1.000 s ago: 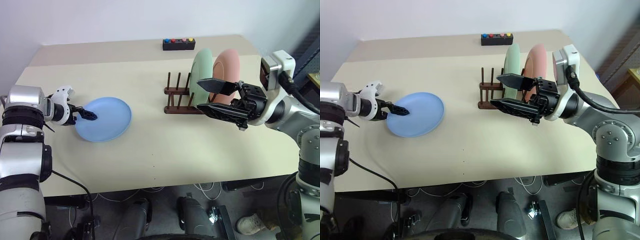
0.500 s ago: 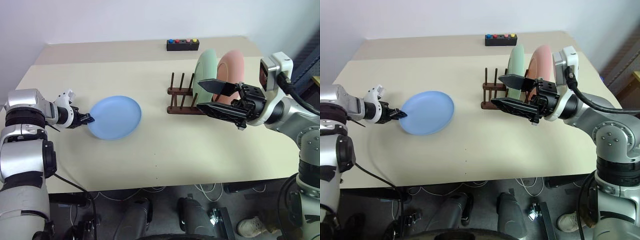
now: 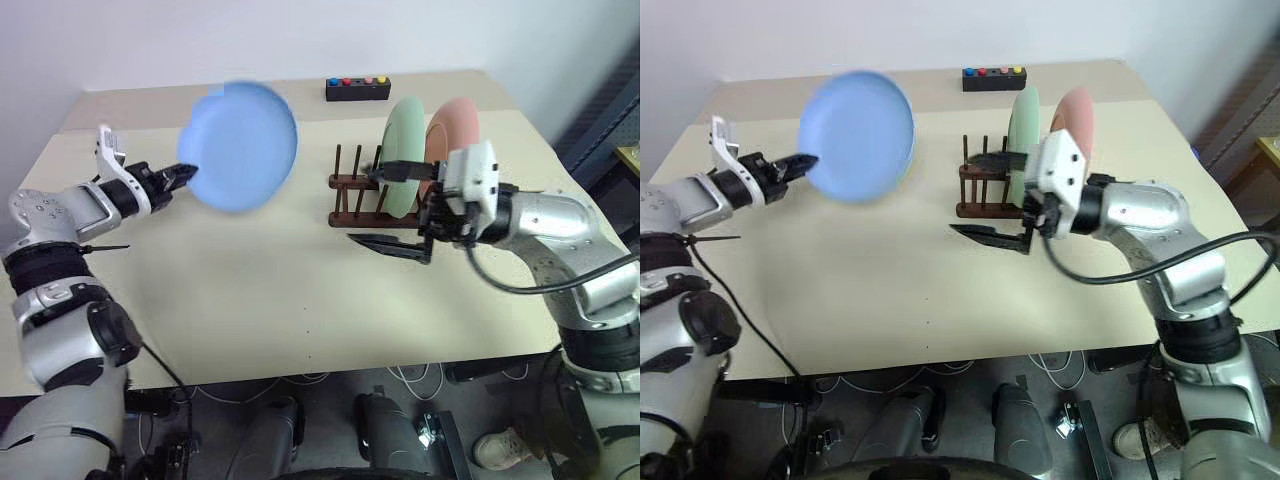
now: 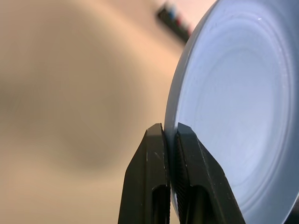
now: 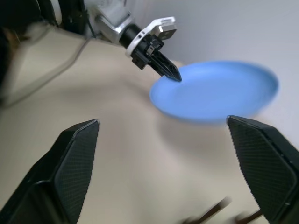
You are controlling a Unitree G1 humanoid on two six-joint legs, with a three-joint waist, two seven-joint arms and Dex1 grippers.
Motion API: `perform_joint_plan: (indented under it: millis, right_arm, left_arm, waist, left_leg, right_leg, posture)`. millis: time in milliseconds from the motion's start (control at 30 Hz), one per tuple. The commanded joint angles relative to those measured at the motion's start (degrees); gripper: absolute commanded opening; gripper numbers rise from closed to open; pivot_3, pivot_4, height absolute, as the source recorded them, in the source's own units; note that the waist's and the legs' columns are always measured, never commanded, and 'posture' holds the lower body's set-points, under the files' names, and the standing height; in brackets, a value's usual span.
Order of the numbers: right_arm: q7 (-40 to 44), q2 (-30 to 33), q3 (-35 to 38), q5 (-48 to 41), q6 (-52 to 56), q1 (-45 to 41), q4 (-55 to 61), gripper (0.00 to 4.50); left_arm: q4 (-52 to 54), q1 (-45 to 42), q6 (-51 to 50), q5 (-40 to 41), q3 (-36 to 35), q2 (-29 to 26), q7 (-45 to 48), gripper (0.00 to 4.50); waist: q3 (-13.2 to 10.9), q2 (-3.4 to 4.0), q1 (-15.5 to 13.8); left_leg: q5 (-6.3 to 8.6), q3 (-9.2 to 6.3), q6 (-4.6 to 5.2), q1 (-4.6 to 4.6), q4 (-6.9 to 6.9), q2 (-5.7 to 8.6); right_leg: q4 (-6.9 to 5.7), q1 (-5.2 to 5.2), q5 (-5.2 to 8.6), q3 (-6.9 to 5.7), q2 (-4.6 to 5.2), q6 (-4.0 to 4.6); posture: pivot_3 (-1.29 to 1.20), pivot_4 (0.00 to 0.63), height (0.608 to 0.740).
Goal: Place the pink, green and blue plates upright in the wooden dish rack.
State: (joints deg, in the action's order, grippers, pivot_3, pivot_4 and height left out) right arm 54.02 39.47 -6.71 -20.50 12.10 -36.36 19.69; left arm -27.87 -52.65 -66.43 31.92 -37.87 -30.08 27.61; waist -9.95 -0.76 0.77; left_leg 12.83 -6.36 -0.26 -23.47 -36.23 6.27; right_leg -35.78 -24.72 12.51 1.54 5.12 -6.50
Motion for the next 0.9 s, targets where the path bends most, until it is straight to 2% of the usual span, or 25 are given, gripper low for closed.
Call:
perform_joint_plan:
  millis: [33, 167, 267, 433, 633, 900]
  right_arm:
    - [-4.16, -0.79, -4.89, 16.3, -14.45, -3.53, -1.94, 4.5]
    - [-9.26, -1.97, -10.1, 30.42, -21.2, -5.44, -5.59, 4.5]
    - [-11.53, -2.14, -11.75, 37.21, -24.45, -6.0, -7.9, 4.5]
    - [-15.26, -4.53, -13.05, 44.24, -25.56, -6.33, -9.92, 4.5]
    - [-19.95, -10.67, -14.8, 51.53, -23.35, -8.99, -14.41, 4.5]
    - [-22.32, -13.82, -15.47, 55.9, -22.34, -9.85, -17.21, 4.5]
  left_arm:
    - [12.79, 1.73, 2.33, 4.35, -2.93, 5.62, -6.25, 0.05]
    - [23.53, 2.62, 5.11, 7.95, -3.95, 15.35, -14.19, 0.05]
    - [28.5, 3.07, 6.6, 10.47, -4.22, 19.94, -18.61, 0.05]
    - [33.79, 5.67, 9.11, 13.67, -2.85, 23.8, -23.01, 0.05]
    - [39.15, 7.95, 8.14, 19.3, 0.66, 26.48, -26.82, 0.05]
    - [41.95, 10.02, 8.04, 24.03, 4.88, 26.36, -30.82, 0.05]
  waist:
    - [0.0, -0.02, -0.06]
    - [0.01, -0.16, -0.41]
    - [0.01, -0.17, -0.27]
    - [0.01, -0.16, 0.09]
    - [0.01, -0.17, -0.11]
    - [0.02, -0.2, -0.15]
  left_leg:
    - [-0.01, 0.02, -0.02, 0.0, -0.01, 0.0]
    - [-0.06, -0.01, -0.1, 0.0, -0.06, 0.03]
    - [-0.12, 0.01, -0.19, 0.0, -0.06, 0.04]
    - [-0.18, 0.02, -0.3, 0.08, 0.03, -0.01]
    - [-0.21, 0.0, -0.34, 0.09, 0.0, -0.01]
    - [-0.23, -0.05, -0.37, 0.11, 0.01, 0.01]
  right_leg:
    - [-0.04, -0.01, 0.0, 0.01, 0.0, 0.0]
    - [-0.11, -0.01, 0.0, 0.0, 0.0, 0.0]
    - [-0.11, 0.0, 0.0, 0.01, -0.01, 0.01]
    - [-0.18, -0.03, 0.0, 0.06, -0.09, 0.02]
    - [-0.24, -0.03, 0.0, 0.05, -0.12, 0.04]
    - [-0.22, 0.03, 0.0, 0.04, -0.14, 0.04]
  posture:
    - [0.0, 0.15, 0.74]
    - [0.0, 0.15, 0.74]
    - [0.0, 0.15, 0.74]
    - [0.0, 0.15, 0.74]
    - [0.0, 0.15, 0.74]
    - [0.0, 0.15, 0.74]
